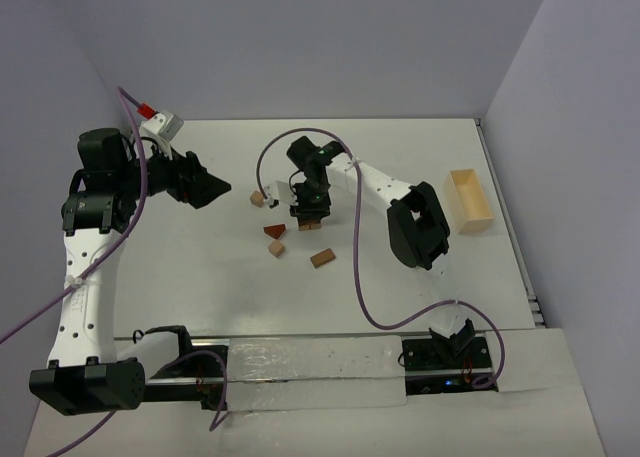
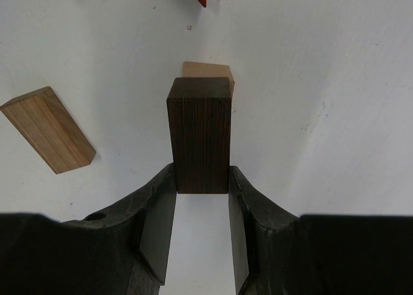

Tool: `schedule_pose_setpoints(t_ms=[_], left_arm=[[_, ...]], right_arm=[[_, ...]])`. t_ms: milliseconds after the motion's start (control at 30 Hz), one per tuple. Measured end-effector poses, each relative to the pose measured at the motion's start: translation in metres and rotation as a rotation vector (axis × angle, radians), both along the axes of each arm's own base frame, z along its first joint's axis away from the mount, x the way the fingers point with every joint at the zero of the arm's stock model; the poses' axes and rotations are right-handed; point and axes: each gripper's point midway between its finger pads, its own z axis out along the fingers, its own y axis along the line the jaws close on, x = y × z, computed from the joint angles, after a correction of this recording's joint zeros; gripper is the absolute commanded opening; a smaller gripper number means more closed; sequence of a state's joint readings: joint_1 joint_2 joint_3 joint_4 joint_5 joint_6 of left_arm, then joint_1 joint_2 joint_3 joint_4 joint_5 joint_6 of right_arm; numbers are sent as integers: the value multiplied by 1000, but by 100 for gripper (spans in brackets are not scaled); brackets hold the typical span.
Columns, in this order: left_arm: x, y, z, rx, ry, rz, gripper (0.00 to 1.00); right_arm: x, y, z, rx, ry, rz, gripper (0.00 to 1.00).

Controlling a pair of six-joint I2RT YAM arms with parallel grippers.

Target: Build the wood block tower

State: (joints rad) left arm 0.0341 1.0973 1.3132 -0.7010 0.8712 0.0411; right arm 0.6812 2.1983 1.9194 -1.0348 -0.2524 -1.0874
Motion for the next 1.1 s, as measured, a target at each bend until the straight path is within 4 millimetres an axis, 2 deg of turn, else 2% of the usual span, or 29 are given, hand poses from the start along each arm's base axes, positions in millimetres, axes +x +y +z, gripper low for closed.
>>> schedule_pose_setpoints(t_ms=[633,867,1100], left_arm=[[0,0,0,0,0,0,99],[0,0,0,0,0,0,99],[0,0,0,0,0,0,99]], right_arm=[[2,-1,2,4,4,-29,16],[2,-2,2,3,2,-30,36],[3,-3,1,-1,0,-31,45]])
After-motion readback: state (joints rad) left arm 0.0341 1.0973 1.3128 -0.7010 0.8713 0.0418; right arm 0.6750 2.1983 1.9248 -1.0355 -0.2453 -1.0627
